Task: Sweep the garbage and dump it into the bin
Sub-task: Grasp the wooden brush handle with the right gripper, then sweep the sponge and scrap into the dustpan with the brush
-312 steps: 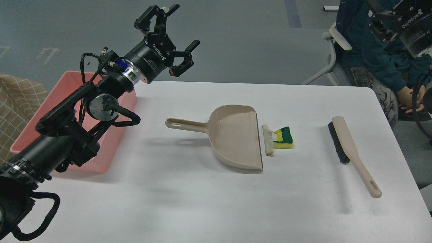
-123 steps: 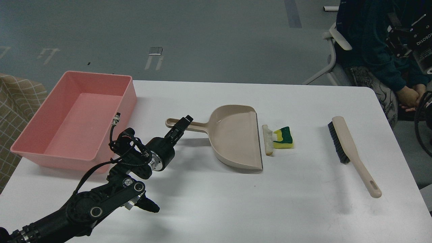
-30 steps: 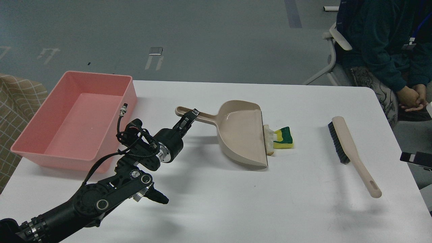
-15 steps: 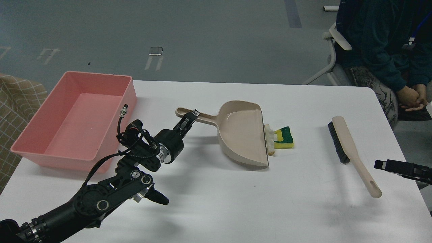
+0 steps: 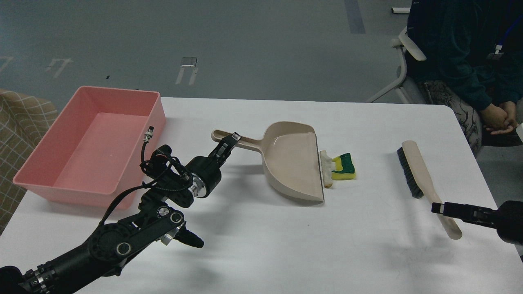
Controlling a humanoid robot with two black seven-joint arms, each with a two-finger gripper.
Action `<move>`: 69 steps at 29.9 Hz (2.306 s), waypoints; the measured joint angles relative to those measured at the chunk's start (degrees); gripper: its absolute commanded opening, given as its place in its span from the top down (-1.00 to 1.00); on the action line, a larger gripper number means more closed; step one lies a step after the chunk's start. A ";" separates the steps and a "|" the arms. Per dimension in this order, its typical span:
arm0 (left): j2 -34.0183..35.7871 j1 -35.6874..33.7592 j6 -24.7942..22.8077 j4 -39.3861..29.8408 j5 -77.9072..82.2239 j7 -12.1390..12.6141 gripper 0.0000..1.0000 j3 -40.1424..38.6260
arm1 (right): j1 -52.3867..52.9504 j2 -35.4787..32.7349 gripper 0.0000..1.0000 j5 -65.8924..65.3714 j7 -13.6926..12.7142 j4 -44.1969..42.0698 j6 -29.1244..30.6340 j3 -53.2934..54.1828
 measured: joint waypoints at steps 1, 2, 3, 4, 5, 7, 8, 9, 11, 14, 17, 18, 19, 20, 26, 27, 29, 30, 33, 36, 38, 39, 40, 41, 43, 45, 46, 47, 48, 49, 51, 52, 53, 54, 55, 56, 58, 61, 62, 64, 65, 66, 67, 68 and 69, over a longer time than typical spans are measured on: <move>0.01 0.00 0.00 -0.01 0.00 0.00 1.00 0.00 | -0.05 0.17 -0.56 0.00 -0.01 0.00 0.00 0.00; 0.03 0.00 0.00 -0.01 0.00 0.00 1.00 0.00 | -0.09 0.29 -0.54 -0.01 -0.01 0.00 0.00 0.00; 0.04 0.00 0.01 -0.01 0.00 0.00 1.00 0.00 | -0.14 0.38 -0.51 -0.01 -0.02 0.00 0.00 0.00; 0.04 0.03 0.01 -0.01 0.00 0.00 1.00 0.00 | -0.16 0.45 -0.48 -0.03 -0.02 0.00 0.00 0.00; 0.03 0.06 0.01 -0.01 0.00 0.00 1.00 0.00 | -0.20 0.48 -0.41 -0.08 -0.02 0.00 0.00 0.00; 0.00 0.08 0.01 -0.01 0.00 0.00 1.00 0.00 | -0.26 0.51 -0.34 -0.15 -0.02 0.00 0.00 0.00; -0.01 0.08 0.01 -0.01 0.00 0.00 1.00 0.00 | -0.31 0.52 -0.33 -0.16 -0.02 0.04 0.00 0.00; -0.02 0.09 0.01 -0.01 0.00 0.00 1.00 0.00 | -0.38 0.52 -0.32 -0.16 -0.01 0.09 0.00 0.00; -0.02 0.09 0.01 -0.01 0.00 0.00 1.00 0.00 | -0.43 0.53 -0.27 -0.18 0.03 0.17 0.00 0.00; -0.02 0.09 0.01 -0.01 0.00 -0.08 1.00 0.00 | -0.50 0.53 -0.26 -0.23 0.06 0.22 0.00 0.01; 0.07 0.11 0.01 -0.21 0.00 -0.08 1.00 0.00 | -0.54 0.53 -0.26 -0.26 0.06 0.22 0.00 0.01; 0.10 0.15 0.01 -0.26 0.00 -0.08 1.00 0.00 | -0.54 0.53 -0.26 -0.26 0.06 0.23 0.00 0.01; 0.12 0.16 0.01 -0.30 0.00 -0.08 1.00 0.00 | -0.54 0.53 -0.26 -0.26 0.06 0.24 0.00 0.01; 0.13 0.17 0.01 -0.33 0.00 -0.09 1.00 0.00 | -0.56 0.53 -0.25 -0.26 0.07 0.25 0.00 0.01; 0.20 0.42 0.01 -0.36 0.00 -0.17 1.00 0.00 | -1.03 0.52 -0.12 -0.35 0.12 0.26 0.00 0.01; 0.21 0.42 0.01 -0.36 0.00 -0.17 1.00 0.00 | -1.05 0.52 -0.11 -0.38 0.13 0.26 0.00 0.01; 0.21 0.43 0.01 -0.36 0.00 -0.17 1.00 0.00 | -1.08 0.50 -0.06 -0.52 0.15 0.22 0.00 0.01; 0.21 0.44 0.01 -0.36 0.00 -0.17 1.00 0.00 | -1.11 0.47 -0.04 -0.71 0.15 0.20 0.00 0.01; 0.17 0.44 0.01 -0.36 0.00 -0.24 1.00 0.00 | -1.20 0.45 0.02 -1.25 0.20 0.18 0.00 0.01; 0.15 0.44 0.02 -0.36 0.00 -0.25 1.00 0.00 | -1.24 0.45 0.04 -1.47 0.24 0.18 -0.20 0.01; 0.15 0.44 0.07 -0.40 0.00 -0.25 1.00 0.00 | -1.29 0.45 0.08 -1.56 0.24 0.17 -0.77 0.01; 0.15 0.44 0.08 -0.42 0.00 -0.25 1.00 0.00 | -1.35 0.45 0.10 -1.57 0.23 0.17 -1.01 0.01; 0.15 0.44 0.09 -0.44 0.00 -0.25 1.00 0.00 | -1.43 0.45 0.18 -1.58 0.17 0.17 -1.18 0.01; 0.15 0.44 0.10 -0.44 0.00 -0.25 1.00 0.00 | -1.54 0.44 0.23 -1.58 0.13 0.18 -1.28 0.01; 0.15 0.44 0.10 -0.44 0.00 -0.26 1.00 0.00 | -1.82 0.39 0.38 -1.57 0.09 0.22 -1.36 0.01; 0.15 0.44 0.10 -0.45 0.00 -0.26 1.00 0.00 | -2.10 0.26 0.46 -1.51 0.08 0.29 -1.40 0.01; 0.13 0.44 0.10 -0.45 0.00 -0.26 1.00 0.00 | -2.20 0.18 0.55 -1.46 0.07 0.31 -1.40 0.01; 0.10 0.44 0.10 -0.45 0.00 -0.26 1.00 0.00 | -2.32 0.08 0.62 -1.44 0.07 0.37 -1.41 0.01; 0.08 0.44 0.10 -0.45 0.00 -0.26 1.00 0.00 | -2.41 0.00 0.75 -1.43 0.07 0.46 -1.41 0.01; 0.07 0.44 0.10 -0.45 0.00 -0.26 1.00 0.00 | -2.48 -0.09 0.82 -1.42 0.07 0.54 -1.41 0.01; 0.04 0.44 0.10 -0.45 0.00 -0.26 1.00 0.00 | -2.54 -0.15 0.97 -1.41 0.02 0.62 -1.41 0.01; 0.01 0.44 0.10 -0.45 0.00 -0.26 1.00 0.00 | -2.55 -0.16 1.00 -1.41 -0.02 0.62 -1.41 0.01; -0.01 0.44 0.10 -0.46 0.00 -0.27 1.00 0.00 | -2.55 -0.18 1.00 -1.41 -0.06 0.62 -1.41 0.01; -0.02 0.44 0.10 -0.48 0.00 -0.27 1.00 0.00 | -2.56 -0.20 1.00 -1.41 -0.07 0.62 -1.41 0.01; -0.02 0.44 0.10 -0.49 0.00 -0.27 1.00 0.00 | -2.56 -0.26 1.00 -1.44 -0.08 0.62 -1.41 0.01; -0.02 0.44 0.10 -0.51 0.00 -0.27 1.00 0.00 | -2.55 -0.33 1.00 -1.46 -0.10 0.62 -1.41 0.01; -0.02 0.44 0.10 -0.62 0.00 -0.27 1.00 0.00 | -2.45 -0.44 1.00 -1.48 -0.11 0.62 -1.41 0.01; -0.06 0.44 0.10 -0.97 0.00 -0.27 1.00 0.00 | -1.95 -0.82 1.00 -1.50 -0.12 0.64 -1.41 0.18; -0.08 0.44 0.10 -1.01 0.00 -0.27 1.00 0.00 | -1.66 -1.00 1.00 -1.50 -0.12 0.72 -1.41 0.40; -0.10 0.44 0.10 -1.04 0.00 -0.27 1.00 0.00 | -1.10 -1.20 1.00 -1.50 -0.15 0.96 -1.41 0.69; -0.09 0.44 0.10 -1.05 0.00 -0.27 1.00 0.04 | -0.71 -1.20 1.00 -1.50 -0.22 1.13 -1.41 0.73; -0.04 0.44 0.10 -1.06 0.00 -0.27 1.00 0.13 | -0.31 -1.20 1.00 -1.49 -0.33 1.33 -1.41 0.77; 0.04 0.44 0.10 -1.06 0.00 -0.27 1.00 0.19 | -0.03 -1.11 1.00 -1.49 -0.48 1.48 -1.41 0.79; 0.15 0.45 0.10 -1.07 0.00 -0.27 1.00 0.25 | 0.16 -0.96 1.00 -1.48 -0.65 1.70 -1.33 0.79; 0.25 0.49 0.10 -1.07 0.00 -0.28 1.00 0.29 | 0.22 -0.79 1.00 -1.45 -0.76 1.94 -1.19 0.79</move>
